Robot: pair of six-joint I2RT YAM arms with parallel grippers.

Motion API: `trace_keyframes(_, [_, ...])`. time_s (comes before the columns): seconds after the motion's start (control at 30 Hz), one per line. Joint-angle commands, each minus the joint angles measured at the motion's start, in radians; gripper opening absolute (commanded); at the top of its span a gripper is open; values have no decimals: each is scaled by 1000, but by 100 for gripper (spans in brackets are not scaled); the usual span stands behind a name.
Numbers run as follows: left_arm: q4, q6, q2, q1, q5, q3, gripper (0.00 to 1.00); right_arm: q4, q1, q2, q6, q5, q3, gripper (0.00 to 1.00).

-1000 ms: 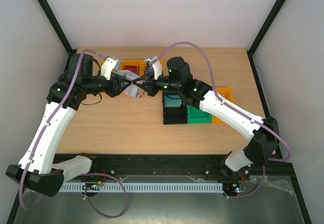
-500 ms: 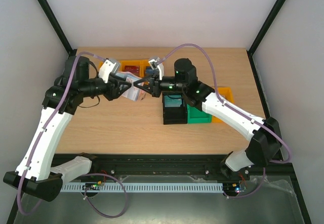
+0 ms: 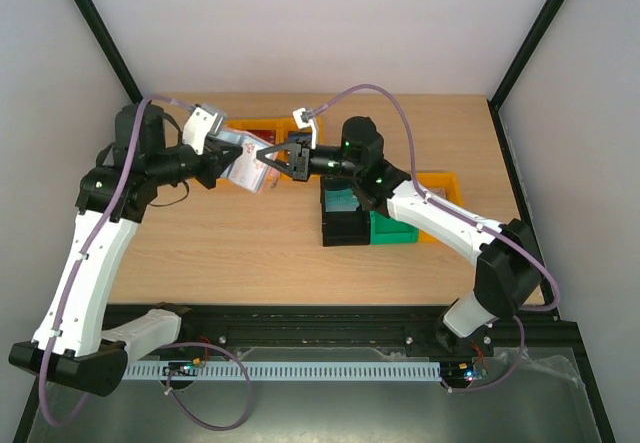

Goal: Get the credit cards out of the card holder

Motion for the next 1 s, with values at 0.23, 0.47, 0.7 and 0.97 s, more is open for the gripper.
trace_keyframes(0.23, [-235,54,50,12,271,237,57,80,-8,-55,-60,16,25,2])
trace_keyframes(0.47, [-321,45,86,43,387,534,64,-98,-8,-61,-128,148,69,2])
trace_keyframes(0.7, [-176,-153,88,43,460,343,54,-213,-7,-35,-157,234,128,2])
trace_keyframes(0.97, [-42,-244,100,-49,309,177,51,-629,43,72,-209,675,359,2])
